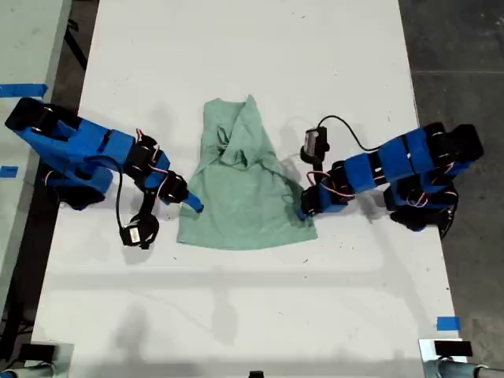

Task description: Fold tshirt

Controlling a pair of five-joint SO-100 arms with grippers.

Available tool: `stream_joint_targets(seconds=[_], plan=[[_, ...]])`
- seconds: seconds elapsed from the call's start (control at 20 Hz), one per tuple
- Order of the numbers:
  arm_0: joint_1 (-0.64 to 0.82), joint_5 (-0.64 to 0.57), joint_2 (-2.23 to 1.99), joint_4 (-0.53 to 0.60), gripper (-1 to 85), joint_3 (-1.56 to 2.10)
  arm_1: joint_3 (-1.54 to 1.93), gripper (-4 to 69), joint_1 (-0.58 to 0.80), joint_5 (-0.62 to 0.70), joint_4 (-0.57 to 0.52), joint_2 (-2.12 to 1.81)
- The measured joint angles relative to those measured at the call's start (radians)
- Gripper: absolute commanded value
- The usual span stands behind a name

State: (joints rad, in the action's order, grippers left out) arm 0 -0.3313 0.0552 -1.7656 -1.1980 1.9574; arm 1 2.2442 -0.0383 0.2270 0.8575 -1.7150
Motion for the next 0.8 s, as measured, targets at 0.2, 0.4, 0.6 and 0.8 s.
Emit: stream_joint_targets(seconds=[0.2, 0.4, 0.6, 0.8], plan=[[0.000, 0.000, 0.000, 0.000, 28.3, 0.000, -0.060, -1.7, -0.003, -0.002, 0.038, 0.028], [0.000, 0.000, 0.000, 0.008, 28.2, 0.000, -0.239, -1.7, -0.038, -0.002, 0.255, 0.031], [0.000, 0.000, 0.002, 0.012, 28.1, 0.000, -0.485, -1.8, -0.057, 0.020, 0.445, 0.055], [0.000, 0.000, 0.003, 0.017, 28.0, 0.000, -0.715, -1.8, -0.057, 0.026, 0.460, 0.218]])
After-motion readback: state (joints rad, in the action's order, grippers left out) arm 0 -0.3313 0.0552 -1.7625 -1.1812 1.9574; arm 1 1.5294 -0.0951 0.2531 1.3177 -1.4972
